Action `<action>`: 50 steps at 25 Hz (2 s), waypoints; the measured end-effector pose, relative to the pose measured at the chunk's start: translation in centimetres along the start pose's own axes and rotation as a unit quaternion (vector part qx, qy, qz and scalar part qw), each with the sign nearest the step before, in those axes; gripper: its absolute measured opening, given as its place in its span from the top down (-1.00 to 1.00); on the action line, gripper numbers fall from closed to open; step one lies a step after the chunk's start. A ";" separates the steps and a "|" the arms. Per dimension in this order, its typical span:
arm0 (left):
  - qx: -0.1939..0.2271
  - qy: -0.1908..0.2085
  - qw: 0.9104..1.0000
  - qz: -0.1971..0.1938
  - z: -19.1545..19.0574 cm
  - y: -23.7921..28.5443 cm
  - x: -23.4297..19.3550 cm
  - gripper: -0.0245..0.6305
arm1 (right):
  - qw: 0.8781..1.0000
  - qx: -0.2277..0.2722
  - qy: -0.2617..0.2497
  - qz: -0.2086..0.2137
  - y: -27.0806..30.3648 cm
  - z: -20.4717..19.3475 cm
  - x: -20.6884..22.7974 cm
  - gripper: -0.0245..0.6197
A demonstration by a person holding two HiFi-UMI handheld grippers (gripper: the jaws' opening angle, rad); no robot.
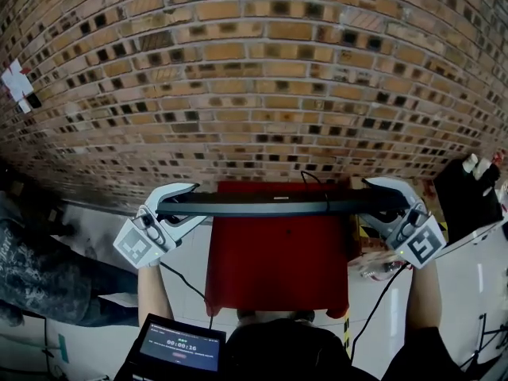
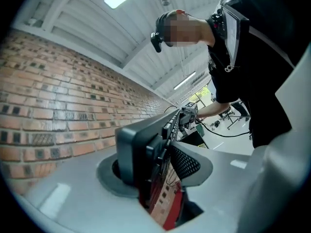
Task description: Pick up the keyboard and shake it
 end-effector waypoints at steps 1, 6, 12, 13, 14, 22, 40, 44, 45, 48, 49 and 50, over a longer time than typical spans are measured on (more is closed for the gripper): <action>-0.005 -0.010 1.000 0.003 -1.1 0.0 -0.2 0.27 | 1.000 -0.003 0.001 0.005 0.6 -0.6 0.1 0.41; 0.014 -0.039 0.999 0.032 -1.1 0.4 0.1 0.19 | 1.000 -0.007 0.030 -0.006 0.6 -0.9 -0.2 0.41; -0.023 -0.039 0.999 0.002 -3.9 0.9 0.6 0.22 | 1.000 -0.007 0.019 0.020 0.5 -3.0 -0.6 0.43; -0.027 -0.055 0.998 0.000 -4.9 1.2 0.7 0.23 | 0.999 -0.007 0.030 0.023 0.7 -3.8 -0.7 0.43; -0.029 -0.072 0.997 -0.003 -5.6 1.4 0.7 0.23 | 0.999 -0.007 0.039 0.025 0.9 -4.3 -0.8 0.42; -0.004 -0.119 0.993 0.000 -5.6 2.2 0.4 0.21 | 0.998 -0.031 0.028 0.040 1.0 -4.2 -0.5 0.42; -0.083 -0.074 0.991 -0.070 -7.1 6.4 1.7 0.29 | 0.993 -0.037 0.112 0.003 -2.5 -12.1 -2.4 0.40; -0.089 -0.014 0.992 -0.089 -5.0 7.5 1.9 0.30 | 0.994 -0.001 0.098 -0.041 -3.9 -10.8 -2.3 0.36; -0.093 0.005 0.991 -0.093 -4.1 7.7 2.0 0.30 | 0.994 0.009 0.095 -0.056 -4.4 -10.2 -2.2 0.34; -0.099 0.038 0.989 -0.103 -1.6 8.6 2.0 0.31 | 0.990 0.012 0.110 -0.090 -5.9 -9.5 -2.1 0.32; -0.095 0.039 0.989 -0.104 -1.0 9.0 1.9 0.32 | 0.989 0.010 0.111 -0.094 -6.3 -9.5 -2.0 0.32; -0.091 0.042 0.989 -0.106 -0.6 9.4 1.8 0.32 | 0.989 0.010 0.109 -0.097 -6.6 -9.6 -1.9 0.32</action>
Point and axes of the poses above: the fingertips, and each gripper's own axes: y forward along the fingers, x to its right, z out of its top, the point moved 4 cm from there along -y, backward along the fingers, and after that the axes turned 1 degree about -y, right-handed, at the moved point
